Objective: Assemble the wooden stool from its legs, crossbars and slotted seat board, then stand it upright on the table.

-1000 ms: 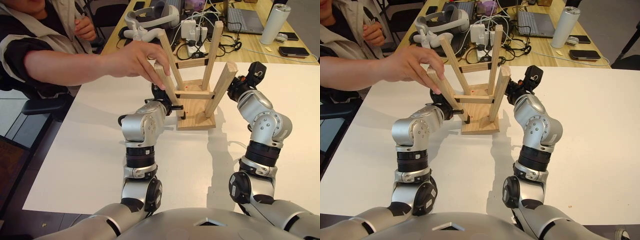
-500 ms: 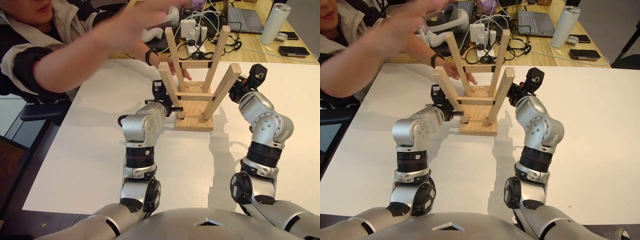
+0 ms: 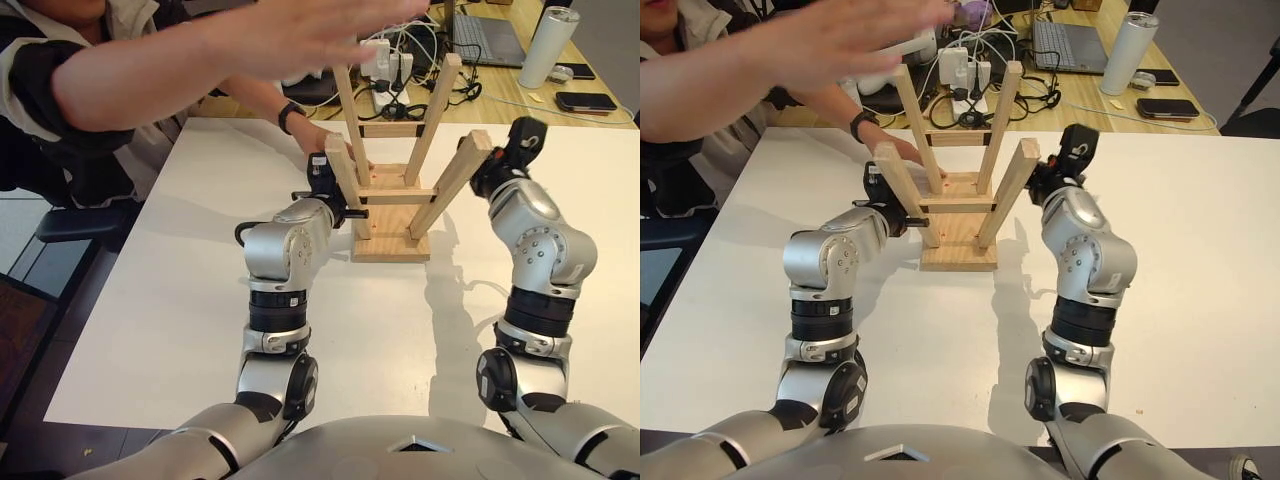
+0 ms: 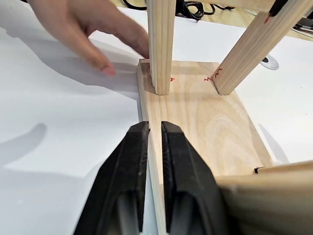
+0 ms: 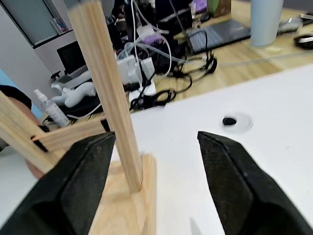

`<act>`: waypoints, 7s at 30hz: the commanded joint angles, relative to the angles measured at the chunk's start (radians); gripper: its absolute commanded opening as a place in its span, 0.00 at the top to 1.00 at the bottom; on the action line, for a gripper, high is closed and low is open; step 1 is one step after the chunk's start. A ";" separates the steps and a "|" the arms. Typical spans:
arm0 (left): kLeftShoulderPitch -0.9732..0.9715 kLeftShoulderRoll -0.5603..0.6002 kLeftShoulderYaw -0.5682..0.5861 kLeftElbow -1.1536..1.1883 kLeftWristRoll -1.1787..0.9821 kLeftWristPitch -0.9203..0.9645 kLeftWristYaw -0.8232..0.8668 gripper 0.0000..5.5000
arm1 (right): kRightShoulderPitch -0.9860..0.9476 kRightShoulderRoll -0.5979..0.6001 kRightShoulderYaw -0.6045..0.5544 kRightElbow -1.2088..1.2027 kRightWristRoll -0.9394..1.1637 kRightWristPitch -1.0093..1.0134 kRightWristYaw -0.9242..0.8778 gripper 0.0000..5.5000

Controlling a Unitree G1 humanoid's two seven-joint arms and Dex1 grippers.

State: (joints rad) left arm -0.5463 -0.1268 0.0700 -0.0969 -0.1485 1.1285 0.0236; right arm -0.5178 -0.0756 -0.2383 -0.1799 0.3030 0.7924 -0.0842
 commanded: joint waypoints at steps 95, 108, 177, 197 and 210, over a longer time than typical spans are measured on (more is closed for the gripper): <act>0.018 0.202 0.120 -0.143 0.049 -0.194 0.103 0.92 | 0.001 0.356 -0.329 -0.040 0.536 0.119 -0.464 0.82; 0.022 0.206 0.110 -0.150 0.046 -0.178 0.098 0.92 | 0.114 0.386 -0.279 -0.047 0.654 -0.120 -0.749 0.58; 0.219 -0.023 0.179 -0.077 -0.201 -0.260 0.182 0.92 | -0.231 -0.189 0.711 0.610 -0.697 -0.459 0.443 0.86; 0.236 -0.057 0.181 -0.067 -0.215 -0.299 0.212 0.92 | -0.300 -0.257 0.983 0.474 -1.297 -0.318 0.655 0.37; 0.204 -0.067 0.146 -0.006 -0.237 -0.327 0.223 0.92 | -0.457 -0.175 0.911 1.008 -1.297 -0.321 0.404 0.26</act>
State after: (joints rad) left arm -0.3519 -0.1298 0.2245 -0.1119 -0.3797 0.8106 0.2358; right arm -0.9330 -0.2715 0.6854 0.7462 -1.0202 0.4963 0.3550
